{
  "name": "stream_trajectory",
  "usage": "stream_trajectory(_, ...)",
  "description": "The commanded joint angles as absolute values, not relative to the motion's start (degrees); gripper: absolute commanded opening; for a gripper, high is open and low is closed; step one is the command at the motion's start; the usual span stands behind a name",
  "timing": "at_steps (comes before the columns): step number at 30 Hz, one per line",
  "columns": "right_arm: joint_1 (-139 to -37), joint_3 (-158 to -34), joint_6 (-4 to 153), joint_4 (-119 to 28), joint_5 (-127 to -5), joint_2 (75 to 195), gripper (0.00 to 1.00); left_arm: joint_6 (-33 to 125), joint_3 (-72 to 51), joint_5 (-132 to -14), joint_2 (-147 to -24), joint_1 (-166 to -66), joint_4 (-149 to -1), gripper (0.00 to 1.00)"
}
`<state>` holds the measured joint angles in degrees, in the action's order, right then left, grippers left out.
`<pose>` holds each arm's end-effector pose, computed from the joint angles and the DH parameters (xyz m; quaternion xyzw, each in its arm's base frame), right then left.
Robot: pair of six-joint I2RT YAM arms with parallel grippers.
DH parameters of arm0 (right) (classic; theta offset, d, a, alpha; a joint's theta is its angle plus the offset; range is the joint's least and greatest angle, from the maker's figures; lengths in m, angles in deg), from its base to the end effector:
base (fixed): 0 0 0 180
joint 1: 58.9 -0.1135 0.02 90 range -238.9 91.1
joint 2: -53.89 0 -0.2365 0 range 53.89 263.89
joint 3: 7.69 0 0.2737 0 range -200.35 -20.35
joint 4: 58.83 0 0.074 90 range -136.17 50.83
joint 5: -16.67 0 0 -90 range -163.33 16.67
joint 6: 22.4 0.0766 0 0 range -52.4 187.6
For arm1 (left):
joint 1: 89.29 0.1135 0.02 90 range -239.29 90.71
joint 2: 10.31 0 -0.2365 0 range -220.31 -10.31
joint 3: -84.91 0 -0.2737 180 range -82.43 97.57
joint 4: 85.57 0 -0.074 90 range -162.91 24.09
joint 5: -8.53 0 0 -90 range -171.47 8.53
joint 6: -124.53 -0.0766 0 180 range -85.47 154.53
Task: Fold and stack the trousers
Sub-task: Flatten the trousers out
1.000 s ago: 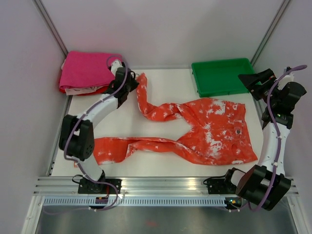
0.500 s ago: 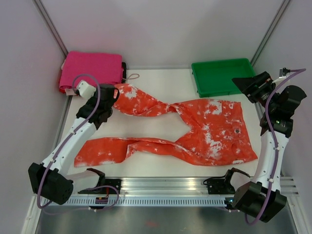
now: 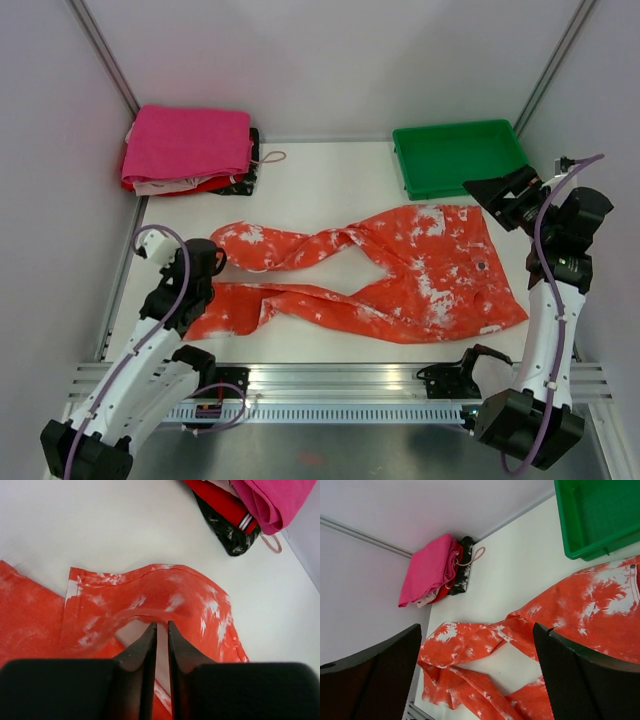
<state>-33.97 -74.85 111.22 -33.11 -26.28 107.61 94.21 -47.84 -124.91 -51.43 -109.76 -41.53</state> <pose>0.2681 -0.0628 0.3409 0.1951 0.7310 0.4001 0.5172 0.2210 -0.0263 0.2186 -0.4331 0.7318 -0.0082 0.5262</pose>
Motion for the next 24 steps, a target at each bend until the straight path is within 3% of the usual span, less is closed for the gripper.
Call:
stream_trajectory(1,-36.1,-78.7,101.3,-25.8,-31.4,105.2,0.98,86.8,-46.6,-124.1,-54.1,-109.3,-45.7,0.22)
stream_trajectory(5,-38.3,-74.1,99.9,-26.3,-30.7,104.3,0.98,76.7,-45.4,-114.1,-59.6,-109.2,-49.3,0.84)
stream_trajectory(8,-39.1,-71.0,96.2,-23.8,-34.0,103.4,0.97,78.2,-42.5,-113.6,-60.9,-109.2,-42.4,0.95)
stream_trajectory(13,-41.2,-65.4,95.6,-25.9,-35.5,103.0,0.86,83.1,-38.4,-113.2,-60.1,-106.2,-31.2,1.00)
stream_trajectory(19,-54.0,-63.7,92.7,-31.7,-41.3,107.2,0.80,82.3,-37.3,-97.8,-68.6,-92.6,-32.7,1.00)
stream_trajectory(20,-56.1,-64.4,92.0,-31.9,-43.2,108.4,0.80,82.4,-37.3,-95.5,-70.2,-91.0,-33.8,1.00)
stream_trajectory(21,-60.9,-65.1,90.5,-32.2,-46.7,111.1,0.96,82.5,-37.7,-93.5,-71.7,-89.4,-34.8,1.00)
stream_trajectory(24,-67.3,-68.3,88.4,-33.6,-51.3,117.8,0.98,84.7,-39.0,-88.0,-75.5,-87.1,-38.4,1.00)
